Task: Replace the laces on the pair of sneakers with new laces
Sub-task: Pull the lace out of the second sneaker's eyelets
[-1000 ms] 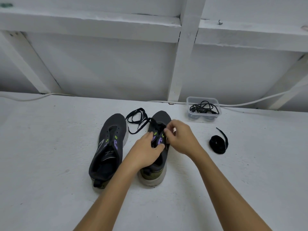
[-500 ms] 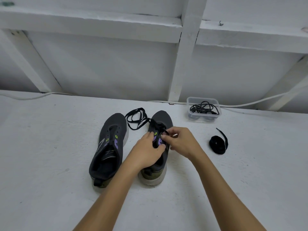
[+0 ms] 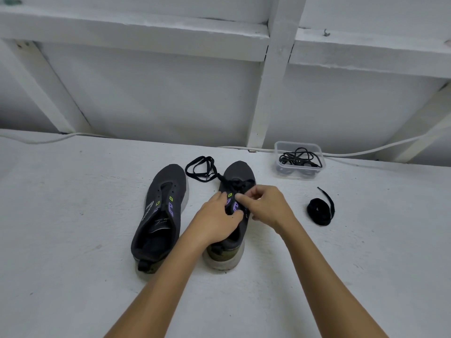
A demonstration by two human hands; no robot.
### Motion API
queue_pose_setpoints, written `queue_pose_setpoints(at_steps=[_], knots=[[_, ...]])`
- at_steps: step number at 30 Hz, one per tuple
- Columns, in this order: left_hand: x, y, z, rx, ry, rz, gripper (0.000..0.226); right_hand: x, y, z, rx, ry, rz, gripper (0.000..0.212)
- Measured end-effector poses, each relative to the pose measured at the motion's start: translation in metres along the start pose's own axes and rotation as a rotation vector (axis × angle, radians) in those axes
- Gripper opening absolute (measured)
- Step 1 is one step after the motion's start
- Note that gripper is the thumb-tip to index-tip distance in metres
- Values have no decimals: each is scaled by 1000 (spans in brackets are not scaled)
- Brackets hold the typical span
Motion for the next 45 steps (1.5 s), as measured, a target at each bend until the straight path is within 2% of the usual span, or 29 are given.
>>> queue_pose_setpoints(at_steps=[4, 6, 8, 10, 12, 13, 15, 17, 19, 21, 25, 27, 30, 31, 34, 36, 39, 41, 43, 45], knots=[[0, 0, 1, 5, -5, -5, 26, -1, 4, 11, 171, -105, -86, 13], [-1, 0, 3, 3, -21, 4, 35, 23, 7, 12, 161, 102, -231, 11], [-3, 0, 7, 15, -27, 13, 55, 47, 6, 6, 108, 314, -340, 10], [-3, 1, 8, 21, -24, 7, 62, 45, 3, 2, 19, 335, -254, 22], [-3, 2, 6, 7, -9, -3, 57, 21, -3, -2, -73, 239, -64, 33], [-2, 2, 5, -2, 1, -10, 57, 10, -6, -3, -85, 188, 3, 33], [-1, 2, 5, 8, 19, -12, 64, -2, -8, -2, -41, 117, 11, 23], [-2, 3, 6, 8, 25, -12, 64, -4, -4, 2, 32, 11, -45, 12], [-1, 3, 6, 1, 19, -16, 59, -3, -1, 8, 114, -106, -85, 10], [-1, 2, 4, -6, -1, -21, 56, 12, 2, 10, 168, -29, -189, 10], [-3, 1, 8, 16, -19, 3, 65, 62, 8, 0, 174, 202, -492, 8], [-3, 2, 8, 14, -17, -1, 61, 61, 4, -2, 109, 194, -452, 11], [-2, 2, 7, 6, 6, -8, 64, 19, -4, -5, -30, 135, -126, 29], [-2, 2, 8, 13, 15, -6, 67, 8, -7, -4, -26, 88, -74, 29], [-2, 2, 8, 19, 21, -1, 66, -2, -6, 5, 114, -42, -137, 16], [-1, 1, 5, 2, 19, -12, 61, 2, -1, 8, 169, -46, -181, 14], [0, -1, 4, 4, -4, -6, 64, 35, 5, 4, 141, 189, -379, 14], [-1, -1, 4, 21, -19, 3, 57, 61, 3, -2, 93, 301, -522, 14], [-2, -1, 3, 16, -25, 0, 41, 63, -1, -5, 20, 334, -459, 21], [0, 1, 2, -1, -15, -16, 39, 40, -6, -1, -45, 236, -243, 37]])
Point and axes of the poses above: each hand's wrist, its own y-axis towards the middle knuckle, its own x-axis out of the back of the hand, z = x × y, the point moved 8 cm from there along y, towards the middle knuckle, and after that the axes turned 13 degrees about -x, right-handed, at the moved point
